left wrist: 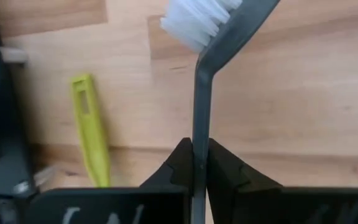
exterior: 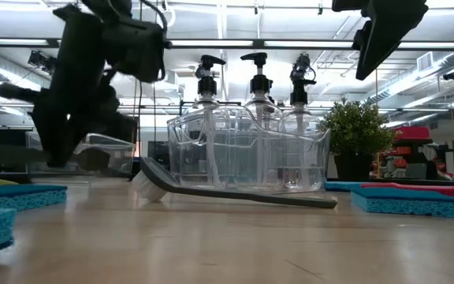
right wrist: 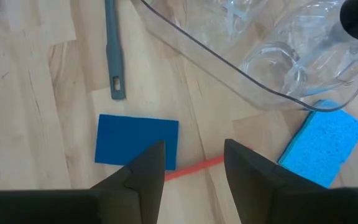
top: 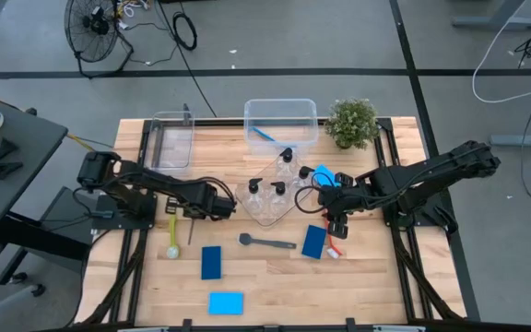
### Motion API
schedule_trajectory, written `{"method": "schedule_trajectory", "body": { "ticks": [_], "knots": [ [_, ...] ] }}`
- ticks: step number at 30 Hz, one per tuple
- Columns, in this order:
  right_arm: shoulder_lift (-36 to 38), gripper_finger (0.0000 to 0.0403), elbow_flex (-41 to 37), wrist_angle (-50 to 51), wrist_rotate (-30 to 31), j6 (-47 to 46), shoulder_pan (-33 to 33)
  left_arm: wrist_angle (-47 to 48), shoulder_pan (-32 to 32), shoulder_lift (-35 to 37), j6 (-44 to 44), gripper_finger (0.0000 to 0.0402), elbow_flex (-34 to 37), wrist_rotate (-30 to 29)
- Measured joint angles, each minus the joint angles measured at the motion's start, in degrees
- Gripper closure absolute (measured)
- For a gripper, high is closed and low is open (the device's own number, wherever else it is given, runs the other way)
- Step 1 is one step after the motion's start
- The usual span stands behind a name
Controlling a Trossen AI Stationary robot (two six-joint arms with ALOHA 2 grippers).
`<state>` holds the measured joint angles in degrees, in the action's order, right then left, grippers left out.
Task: Pick & Place Kitchen Sink Supplies
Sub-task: Put the gray dishwashing brush into the transparent container
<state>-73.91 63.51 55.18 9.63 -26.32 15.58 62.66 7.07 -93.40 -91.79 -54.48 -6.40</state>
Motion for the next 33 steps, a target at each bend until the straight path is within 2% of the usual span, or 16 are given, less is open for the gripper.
{"method": "schedule_trajectory", "body": {
  "ticks": [7, 16, 21, 27, 29, 33],
  "knots": [
    [0.02, 0.0238, 0.0, -0.26, 0.0, 0.28, 0.0, 8.73, 0.94, 1.5, 1.3, 0.0377, -8.17, -4.09],
    [0.02, 0.0238, 0.0, -0.26, 0.0, 1.43, 0.0, 21.19, -0.22, 3.26, 10.73, 0.0374, -22.97, -15.38],
    [0.02, 0.0238, 0.0, -0.36, 0.0, 1.8, 0.0, 21.89, -2.91, 3.51, 26.46, 0.0379, -32.05, -24.12],
    [0.02, 0.0238, 0.0, -0.43, 0.02, 1.76, 0.01, 17.27, -9.01, 3.5, 45.51, 0.0368, -40.2, -31.85],
    [0.02, 0.0238, 0.0, -0.5, 0.36, 1.48, 0.02, 12.32, -11.67, 3.58, 54.71, 0.037, -41.82, -32.23],
    [0.02, 0.0238, 0.0, -0.68, 1.72, 0.87, 0.02, -1.58, -17.17, 3.49, 72.02, 0.0375, -42.65, -27.37]
  ]
}}
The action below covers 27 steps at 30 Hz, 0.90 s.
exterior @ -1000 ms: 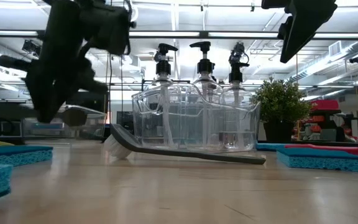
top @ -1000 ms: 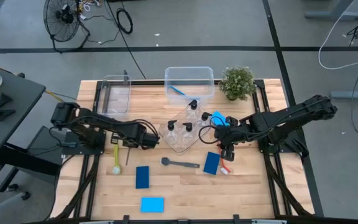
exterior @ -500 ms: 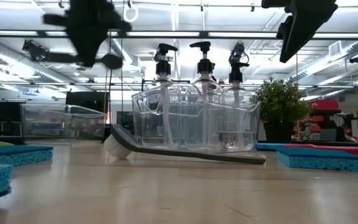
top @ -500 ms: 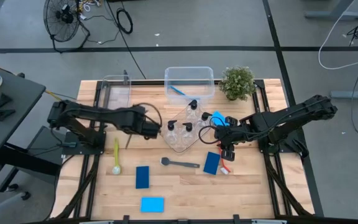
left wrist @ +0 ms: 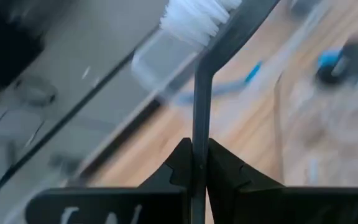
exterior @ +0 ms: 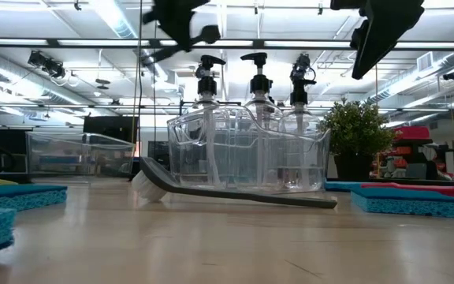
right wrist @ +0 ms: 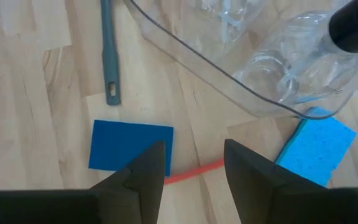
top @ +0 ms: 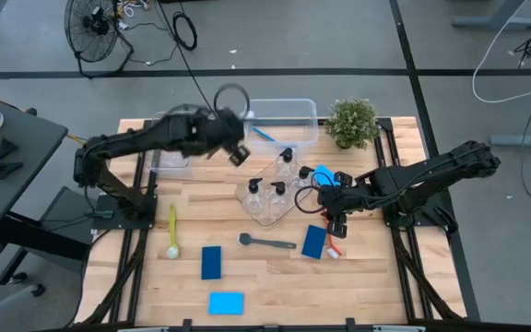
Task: Pick & Place Kitchen Sink Supplies
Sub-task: Put the gray dishwashing brush into the transparent container
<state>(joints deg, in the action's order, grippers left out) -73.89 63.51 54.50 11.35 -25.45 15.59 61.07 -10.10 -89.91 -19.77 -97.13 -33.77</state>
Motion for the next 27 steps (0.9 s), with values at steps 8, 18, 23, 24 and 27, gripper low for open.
{"method": "schedule_trajectory", "body": {
  "ticks": [8, 18, 23, 24, 27],
  "knots": [
    [0.0, 0.0238, 0.0, -1.35, 0.89, -2.3, 0.0, -21.45, -10.84, -0.11, 14.82, 0.0367, -0.04, 14.13],
    [0.0, 0.0238, 0.0, -2.49, 3.22, -4.14, 0.0, -31.55, -20.06, -3.25, 14.01, 0.0365, -0.06, 26.21],
    [-0.02, 0.0238, 0.0, -2.83, 3.24, -4.16, -0.01, -34.83, -21.38, -8.05, 14.16, 0.037, 0.04, 28.7],
    [-0.02, 0.0238, 0.0, -2.91, 3.22, -4.2, 0.0, -35.89, -21.57, -9.09, 14.2, 0.0372, 0.05, 28.79],
    [-0.02, 0.0238, 0.0, -2.91, 3.24, -4.23, 0.0, -38.11, -21.98, -12.32, 14.4, 0.0371, 0.03, 29.08]
  ]
}}
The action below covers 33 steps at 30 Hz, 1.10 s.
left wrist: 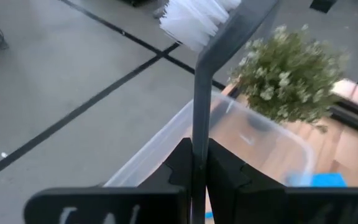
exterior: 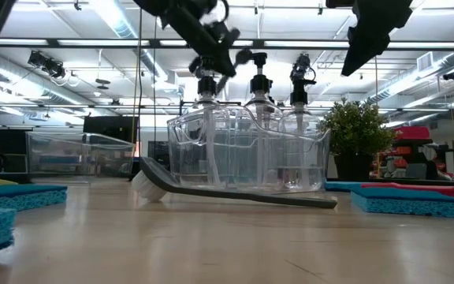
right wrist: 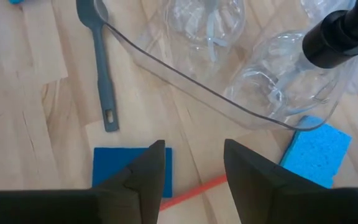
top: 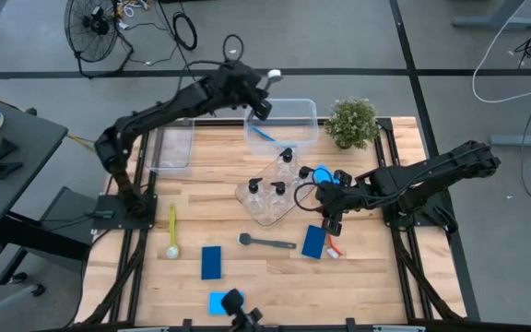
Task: Pick & Place Kitchen Sink Supplies
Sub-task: Put the gray dishwashing brush into the transparent container, then put the orange dishwashing brush into the transparent container
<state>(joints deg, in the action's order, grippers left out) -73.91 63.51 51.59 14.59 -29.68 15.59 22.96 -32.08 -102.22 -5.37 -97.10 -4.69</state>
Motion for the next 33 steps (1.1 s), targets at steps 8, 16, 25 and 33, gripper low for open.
{"method": "schedule_trajectory", "body": {
  "ticks": [8, 16, 25, 33],
  "knots": [
    [0.0, 0.0238, 0.0, -0.02, 1.75, -0.29, -0.02, -4.64, -0.24, -7.97, 0.04, 0.0362, 0.0, 0.5],
    [0.0, 0.0238, 0.0, -0.09, 2.79, -0.29, -0.02, -5.22, 0.58, -11.38, 0.68, 0.035, 0.0, 0.53],
    [0.0, 0.0238, 0.0, -0.11, 2.51, 0.6, -0.02, -4.77, 1.89, -11.44, 2.77, 0.0236, 0.0, -0.11],
    [0.0, 0.0238, 0.0, 0.5, -0.75, 0.81, -0.02, 6.75, 3.06, -11.44, 2.05, 0.0192, -8.66, -0.38]
  ]
}}
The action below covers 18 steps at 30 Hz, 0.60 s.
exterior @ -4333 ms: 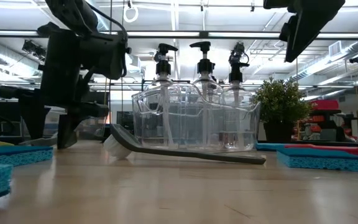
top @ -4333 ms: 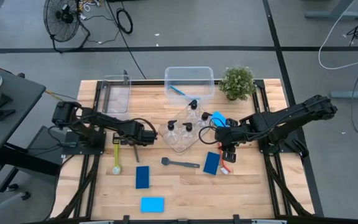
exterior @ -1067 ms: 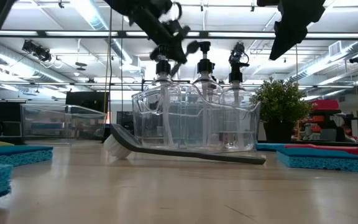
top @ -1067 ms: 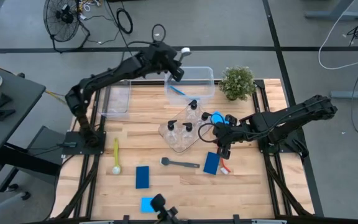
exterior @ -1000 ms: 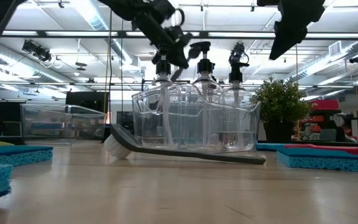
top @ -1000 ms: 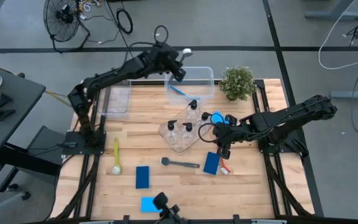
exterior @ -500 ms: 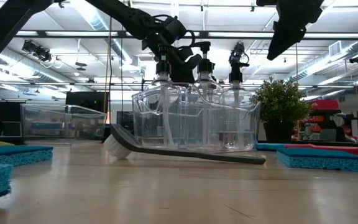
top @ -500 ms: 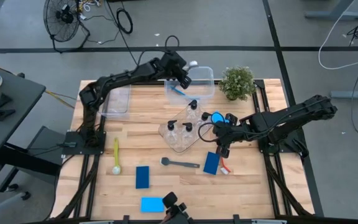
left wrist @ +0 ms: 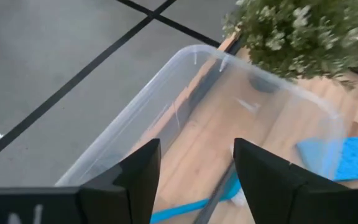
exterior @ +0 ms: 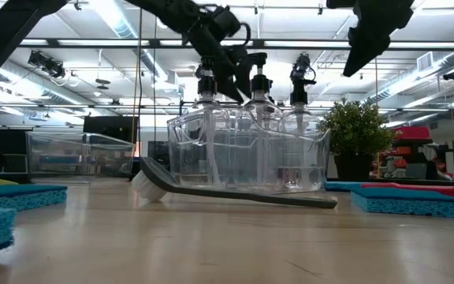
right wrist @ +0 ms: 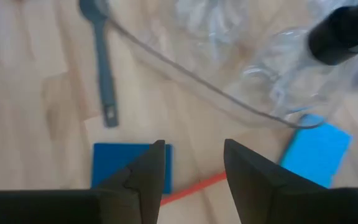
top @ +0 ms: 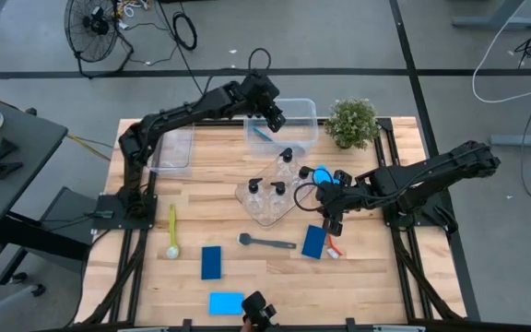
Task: Pick & Place Kitchen Sink Supplies
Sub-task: Put the orange dishwashing brush into the transparent container
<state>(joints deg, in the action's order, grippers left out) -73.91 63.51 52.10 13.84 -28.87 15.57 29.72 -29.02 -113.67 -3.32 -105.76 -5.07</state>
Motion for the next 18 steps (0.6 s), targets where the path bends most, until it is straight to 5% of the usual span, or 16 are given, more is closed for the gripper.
{"method": "schedule_trajectory", "body": {
  "ticks": [13, 18],
  "knots": [
    [0.0, 0.0238, 0.0, 3.75, -5.93, 2.02, 0.02, 22.57, 4.04, 0.04, 1.59, 0.0191, -27.68, -2.41],
    [0.0, 0.0238, 0.0, 5.74, -5.92, -1.18, 0.04, 24.89, 7.31, 3.25, 1.65, 0.0191, -27.58, -2.74]
  ]
}}
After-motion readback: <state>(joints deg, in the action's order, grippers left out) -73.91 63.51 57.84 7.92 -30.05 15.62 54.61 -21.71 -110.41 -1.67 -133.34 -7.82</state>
